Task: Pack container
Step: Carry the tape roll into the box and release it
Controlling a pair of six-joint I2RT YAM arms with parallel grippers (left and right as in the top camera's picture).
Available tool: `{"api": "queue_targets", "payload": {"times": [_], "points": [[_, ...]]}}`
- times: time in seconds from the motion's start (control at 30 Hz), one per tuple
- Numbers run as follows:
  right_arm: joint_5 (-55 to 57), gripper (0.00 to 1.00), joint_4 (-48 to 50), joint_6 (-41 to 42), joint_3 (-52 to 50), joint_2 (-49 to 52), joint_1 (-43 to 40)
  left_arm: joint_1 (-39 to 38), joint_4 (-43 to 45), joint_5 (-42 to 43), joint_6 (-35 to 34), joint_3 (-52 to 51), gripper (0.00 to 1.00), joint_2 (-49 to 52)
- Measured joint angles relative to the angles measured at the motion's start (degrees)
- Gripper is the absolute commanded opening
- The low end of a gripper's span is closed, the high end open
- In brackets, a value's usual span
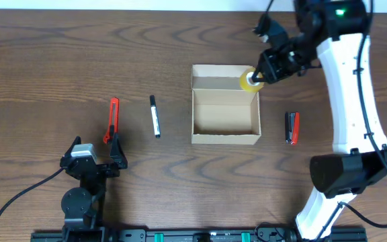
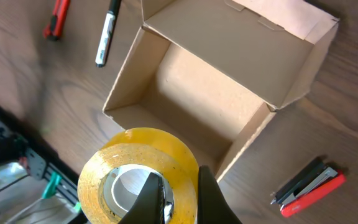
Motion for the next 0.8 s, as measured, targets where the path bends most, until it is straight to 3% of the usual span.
{"api": "queue_targets", "payload": {"times": [0.4,0.8], "points": [[8.61,0.01,15.63,5.29,-14.86,-0.2,5.7,0.0,-0.02,0.0,-0.02,0.0,0.95,-0.02],[15.17,0.01,24.02,8.33,-29.75,-0.2,16.35,0.0,-0.02,0.0,-0.02,0.0,0.95,-0.02]]}}
